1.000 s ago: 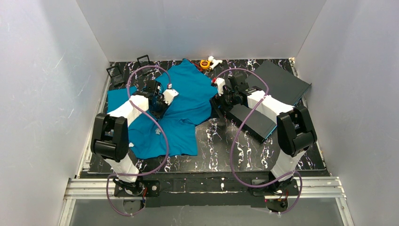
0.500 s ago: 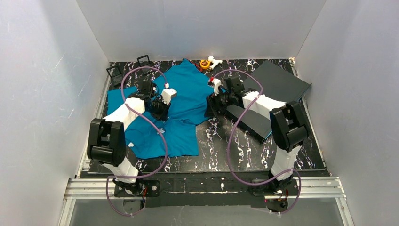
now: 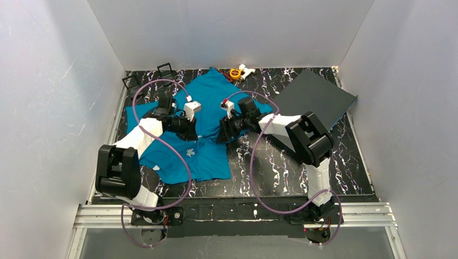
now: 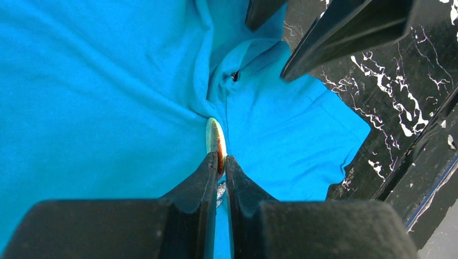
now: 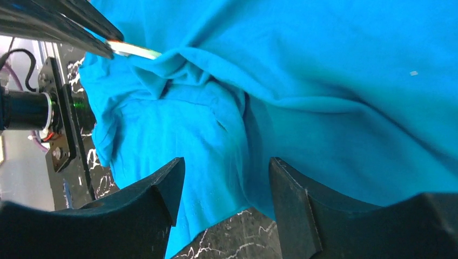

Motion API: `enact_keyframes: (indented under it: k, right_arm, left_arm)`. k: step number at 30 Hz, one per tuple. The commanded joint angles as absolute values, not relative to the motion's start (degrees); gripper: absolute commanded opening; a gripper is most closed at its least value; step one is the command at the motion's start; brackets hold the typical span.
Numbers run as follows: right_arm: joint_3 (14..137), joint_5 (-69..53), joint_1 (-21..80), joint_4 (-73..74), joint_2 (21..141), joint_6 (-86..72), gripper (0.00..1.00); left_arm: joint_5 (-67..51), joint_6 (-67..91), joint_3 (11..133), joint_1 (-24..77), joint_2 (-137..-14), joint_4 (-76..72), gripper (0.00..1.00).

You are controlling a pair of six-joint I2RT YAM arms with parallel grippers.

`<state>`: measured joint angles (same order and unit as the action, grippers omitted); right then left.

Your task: Remove the brooch from the garment

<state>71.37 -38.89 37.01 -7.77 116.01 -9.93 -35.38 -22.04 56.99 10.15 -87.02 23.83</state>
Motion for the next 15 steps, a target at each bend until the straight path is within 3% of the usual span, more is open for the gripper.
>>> enact_keyframes:
  k: [1, 15]
  right_arm:
    - [72.97, -40.14, 39.04, -11.04, 119.15, -11.78, 0.65]
    - [69.01, -37.77, 44.98, -3.08, 122.29, -7.04, 0.29]
  left_arm:
    - [-39.78, -20.57, 55.22, 9.05, -84.52, 22.06, 0.0]
    - [-41.29, -11.5, 49.03, 5.2, -81.41, 8.84, 0.0]
